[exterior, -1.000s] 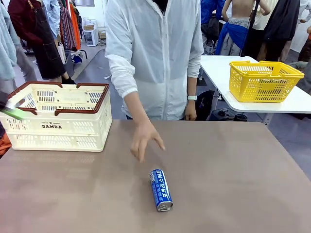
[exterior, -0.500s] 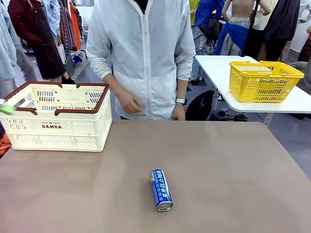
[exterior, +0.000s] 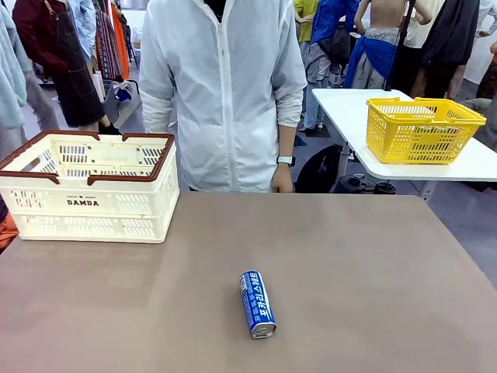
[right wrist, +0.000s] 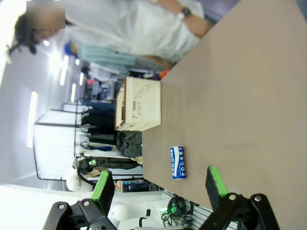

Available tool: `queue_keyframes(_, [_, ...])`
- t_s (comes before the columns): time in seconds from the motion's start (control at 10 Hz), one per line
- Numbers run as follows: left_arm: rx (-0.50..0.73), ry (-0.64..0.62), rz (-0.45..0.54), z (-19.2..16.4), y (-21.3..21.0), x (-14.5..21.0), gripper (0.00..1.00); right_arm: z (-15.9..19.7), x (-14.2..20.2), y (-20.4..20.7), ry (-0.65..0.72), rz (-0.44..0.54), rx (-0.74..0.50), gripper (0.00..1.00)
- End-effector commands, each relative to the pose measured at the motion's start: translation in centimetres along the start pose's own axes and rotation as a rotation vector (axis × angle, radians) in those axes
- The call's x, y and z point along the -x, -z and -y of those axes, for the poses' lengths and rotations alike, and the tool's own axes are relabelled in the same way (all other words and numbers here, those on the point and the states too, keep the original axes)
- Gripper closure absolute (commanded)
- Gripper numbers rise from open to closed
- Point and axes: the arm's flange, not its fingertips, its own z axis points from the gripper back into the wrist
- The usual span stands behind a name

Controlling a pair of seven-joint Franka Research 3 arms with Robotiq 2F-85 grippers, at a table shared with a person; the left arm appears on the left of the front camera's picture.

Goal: Place the drinks into the Shopping basket.
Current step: Pick up one drink and place it into the Shopping basket.

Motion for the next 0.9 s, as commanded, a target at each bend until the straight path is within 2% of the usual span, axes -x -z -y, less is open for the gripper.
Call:
queue_keyframes(0.0, [-0.043, 0.119, -0.098, 6.3, 6.7, 0.1, 0.0, -0.2, -0.3, -0.1, -0.025, 0.01, -0.023, 0.0])
queue_keyframes(0.1, [-0.092, 0.169, -0.128, 10.3, 10.3, 1.0, 0.0, -0.2, -0.3, -0.1, -0.025, 0.01, -0.023, 0.0])
queue_keyframes(0.2, [-0.149, 0.164, -0.195, 13.8, 14.4, 2.5, 0.0, -0.2, -0.3, -0.1, -0.025, 0.01, -0.023, 0.0])
queue_keyframes(0.4, [-0.274, 0.09, -0.292, 18.1, 22.2, 6.0, 0.0, -0.2, -0.3, -0.1, -0.025, 0.01, -0.023, 0.0])
queue_keyframes(0.6, [-0.341, 0.087, -0.247, 20.4, 29.0, 10.8, 0.0, -0.2, -0.3, -0.1, -0.025, 0.01, -0.023, 0.0])
queue_keyframes(0.7, [-0.321, 0.082, -0.27, 21.3, 31.2, 12.8, 0.0, -0.2, -0.3, -0.1, -0.025, 0.01, -0.023, 0.0])
queue_keyframes(0.8, [-0.28, 0.057, -0.211, 22.2, 33.4, 14.3, 0.0, -0.2, -0.3, -0.1, -0.025, 0.01, -0.023, 0.0])
